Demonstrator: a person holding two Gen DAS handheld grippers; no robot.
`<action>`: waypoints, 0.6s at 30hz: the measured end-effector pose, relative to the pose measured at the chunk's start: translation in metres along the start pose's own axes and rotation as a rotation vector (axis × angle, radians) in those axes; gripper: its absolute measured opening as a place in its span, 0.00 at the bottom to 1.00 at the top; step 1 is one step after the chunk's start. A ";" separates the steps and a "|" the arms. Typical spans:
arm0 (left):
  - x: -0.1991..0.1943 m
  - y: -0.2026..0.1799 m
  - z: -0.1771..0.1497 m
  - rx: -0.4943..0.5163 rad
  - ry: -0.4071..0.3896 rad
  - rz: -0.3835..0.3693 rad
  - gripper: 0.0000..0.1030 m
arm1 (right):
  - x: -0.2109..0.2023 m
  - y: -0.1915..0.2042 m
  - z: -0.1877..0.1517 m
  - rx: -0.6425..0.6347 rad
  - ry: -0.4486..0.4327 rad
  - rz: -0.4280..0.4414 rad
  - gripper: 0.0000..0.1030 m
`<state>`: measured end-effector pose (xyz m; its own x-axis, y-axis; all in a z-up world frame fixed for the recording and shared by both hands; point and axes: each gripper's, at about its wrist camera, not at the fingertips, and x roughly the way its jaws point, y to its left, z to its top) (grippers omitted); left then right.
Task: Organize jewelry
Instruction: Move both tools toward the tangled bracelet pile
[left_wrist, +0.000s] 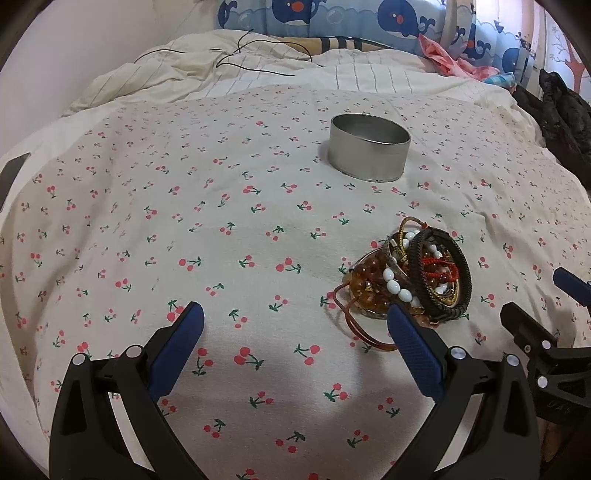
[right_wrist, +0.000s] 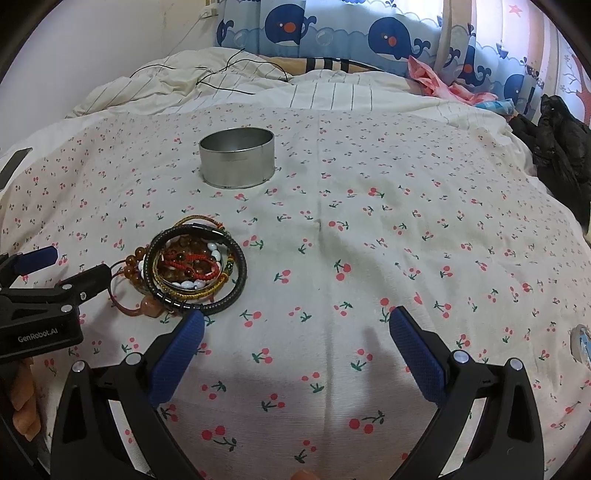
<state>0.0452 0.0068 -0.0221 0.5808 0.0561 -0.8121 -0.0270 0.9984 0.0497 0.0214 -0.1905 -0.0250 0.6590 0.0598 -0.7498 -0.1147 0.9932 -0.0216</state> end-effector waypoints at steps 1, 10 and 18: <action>0.000 -0.001 0.000 0.003 0.001 0.001 0.93 | 0.000 0.000 0.000 0.001 -0.001 0.002 0.93; 0.001 -0.001 0.000 0.005 0.009 -0.006 0.93 | 0.000 0.001 0.002 0.010 -0.005 0.024 0.93; 0.011 0.012 0.004 -0.071 0.054 -0.045 0.93 | 0.005 0.010 0.018 -0.053 0.014 0.105 0.93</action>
<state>0.0546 0.0198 -0.0283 0.5383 0.0093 -0.8427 -0.0601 0.9978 -0.0274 0.0368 -0.1785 -0.0172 0.6311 0.1618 -0.7587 -0.2223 0.9747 0.0229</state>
